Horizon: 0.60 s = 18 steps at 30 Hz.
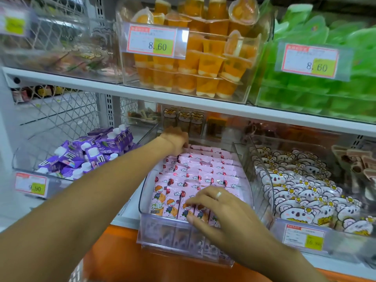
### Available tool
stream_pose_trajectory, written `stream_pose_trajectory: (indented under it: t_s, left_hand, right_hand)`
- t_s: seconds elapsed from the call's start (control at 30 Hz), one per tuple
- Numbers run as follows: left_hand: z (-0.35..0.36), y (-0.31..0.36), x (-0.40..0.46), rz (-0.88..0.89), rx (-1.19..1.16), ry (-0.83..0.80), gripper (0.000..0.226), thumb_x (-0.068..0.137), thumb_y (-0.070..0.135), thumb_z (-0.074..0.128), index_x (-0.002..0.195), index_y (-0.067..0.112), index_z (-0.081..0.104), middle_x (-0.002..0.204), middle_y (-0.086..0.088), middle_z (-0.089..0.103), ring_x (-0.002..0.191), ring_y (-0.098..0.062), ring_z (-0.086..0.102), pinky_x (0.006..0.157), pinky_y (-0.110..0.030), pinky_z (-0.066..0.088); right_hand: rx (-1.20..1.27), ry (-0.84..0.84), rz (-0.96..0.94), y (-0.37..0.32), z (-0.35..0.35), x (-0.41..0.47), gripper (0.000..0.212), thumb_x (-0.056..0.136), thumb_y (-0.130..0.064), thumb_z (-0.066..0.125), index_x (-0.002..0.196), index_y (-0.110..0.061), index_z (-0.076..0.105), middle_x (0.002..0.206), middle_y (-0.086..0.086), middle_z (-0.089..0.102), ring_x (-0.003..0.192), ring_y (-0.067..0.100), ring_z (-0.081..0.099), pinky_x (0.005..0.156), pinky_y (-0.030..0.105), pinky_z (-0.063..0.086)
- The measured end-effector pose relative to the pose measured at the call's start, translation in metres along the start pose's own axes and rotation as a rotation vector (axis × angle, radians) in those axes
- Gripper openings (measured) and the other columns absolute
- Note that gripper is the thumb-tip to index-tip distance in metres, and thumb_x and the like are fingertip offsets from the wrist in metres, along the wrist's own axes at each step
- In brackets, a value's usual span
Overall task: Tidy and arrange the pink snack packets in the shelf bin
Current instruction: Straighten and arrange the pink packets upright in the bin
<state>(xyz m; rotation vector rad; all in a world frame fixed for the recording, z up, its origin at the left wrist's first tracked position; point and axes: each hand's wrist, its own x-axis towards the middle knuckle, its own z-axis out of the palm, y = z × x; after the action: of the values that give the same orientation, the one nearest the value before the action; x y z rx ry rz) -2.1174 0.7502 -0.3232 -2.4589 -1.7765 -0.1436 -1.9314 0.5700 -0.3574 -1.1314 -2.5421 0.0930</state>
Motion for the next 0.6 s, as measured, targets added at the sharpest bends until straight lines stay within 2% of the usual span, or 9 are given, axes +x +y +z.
stream_pose_trajectory:
  t_s: [0.1, 0.17, 0.27, 0.37, 0.43, 0.5, 0.53, 0.6]
  left_hand:
    - [0.000, 0.000, -0.001, -0.051, -0.017, 0.045, 0.023, 0.095, 0.030, 0.058, 0.110, 0.016, 0.068, 0.115, -0.008, 0.066, 0.098, -0.025, 0.063, 0.088, -0.031, 0.051]
    - [-0.001, 0.001, 0.000, -0.086, -0.061, 0.094, 0.020, 0.096, 0.023, 0.055, 0.110, 0.016, 0.067, 0.115, -0.008, 0.065, 0.097, -0.024, 0.062, 0.082, -0.029, 0.050]
    - [-0.008, 0.004, 0.002, -0.169, -0.327, 0.186, 0.019, 0.100, 0.018, 0.046, 0.108, 0.009, 0.061, 0.103, -0.007, 0.064, 0.074, -0.015, 0.057, 0.060, -0.021, 0.043]
    - [-0.018, 0.012, -0.009, -0.249, -0.631, 0.349, 0.025, 0.103, 0.022, 0.041, 0.112, 0.005, 0.056, 0.097, -0.011, 0.064, 0.070, -0.020, 0.057, 0.054, -0.027, 0.041]
    - [-0.022, 0.018, -0.025, -0.311, -0.858, 0.477, 0.024, 0.101, 0.025, 0.043, 0.112, 0.007, 0.055, 0.093, -0.007, 0.064, 0.075, -0.021, 0.060, 0.061, -0.032, 0.051]
    - [-0.027, 0.025, -0.048, -0.342, -1.110, 0.561, 0.021, 0.099, 0.025, 0.049, 0.110, 0.010, 0.058, 0.104, -0.006, 0.067, 0.095, -0.022, 0.063, 0.085, -0.039, 0.054]
    - [-0.029, 0.030, -0.062, -0.333, -1.194, 0.589, 0.020, 0.098, 0.024, 0.051, 0.110, 0.010, 0.059, 0.110, -0.007, 0.067, 0.102, -0.021, 0.062, 0.090, -0.038, 0.052]
    - [-0.031, 0.039, -0.093, -0.278, -1.310, 0.631, 0.012, 0.097, 0.020, 0.052, 0.105, 0.015, 0.059, 0.110, -0.006, 0.068, 0.101, -0.016, 0.063, 0.088, -0.029, 0.053]
  right_hand:
    - [0.087, 0.025, -0.006, 0.003, -0.002, -0.003, 0.029, 0.092, -0.055, 0.048, 0.109, -0.039, 0.064, 0.101, -0.021, 0.056, 0.096, -0.003, 0.048, 0.077, 0.017, 0.042]
    - [0.108, 0.030, -0.021, 0.003, -0.002, -0.003, 0.031, 0.089, -0.058, 0.049, 0.103, -0.037, 0.067, 0.097, -0.020, 0.059, 0.092, -0.003, 0.051, 0.076, 0.018, 0.044]
    - [0.131, 0.038, -0.021, 0.001, -0.001, 0.001, 0.027, 0.088, -0.056, 0.054, 0.099, -0.036, 0.068, 0.094, -0.020, 0.061, 0.088, -0.004, 0.051, 0.072, 0.017, 0.043]
    - [0.242, 0.079, 0.031, -0.001, -0.002, 0.006, 0.023, 0.086, -0.054, 0.057, 0.093, -0.035, 0.069, 0.088, -0.018, 0.063, 0.082, -0.001, 0.055, 0.068, 0.018, 0.044]
    - [0.305, 0.136, 0.073, -0.003, -0.002, 0.010, 0.021, 0.088, -0.049, 0.058, 0.089, -0.033, 0.071, 0.083, -0.016, 0.065, 0.077, 0.001, 0.057, 0.067, 0.021, 0.047]
    - [0.355, 0.237, 0.127, -0.006, -0.002, 0.016, 0.015, 0.090, -0.041, 0.059, 0.088, -0.031, 0.071, 0.080, -0.015, 0.066, 0.072, 0.003, 0.059, 0.065, 0.023, 0.050]
    - [0.403, 0.301, 0.166, -0.008, -0.002, 0.018, 0.012, 0.090, -0.039, 0.059, 0.090, -0.033, 0.069, 0.082, -0.014, 0.065, 0.073, 0.004, 0.060, 0.065, 0.023, 0.051]
    - [0.506, 0.424, 0.232, -0.011, -0.004, 0.023, 0.013, 0.087, -0.043, 0.056, 0.099, -0.041, 0.061, 0.091, -0.019, 0.061, 0.084, 0.002, 0.058, 0.069, 0.020, 0.049]
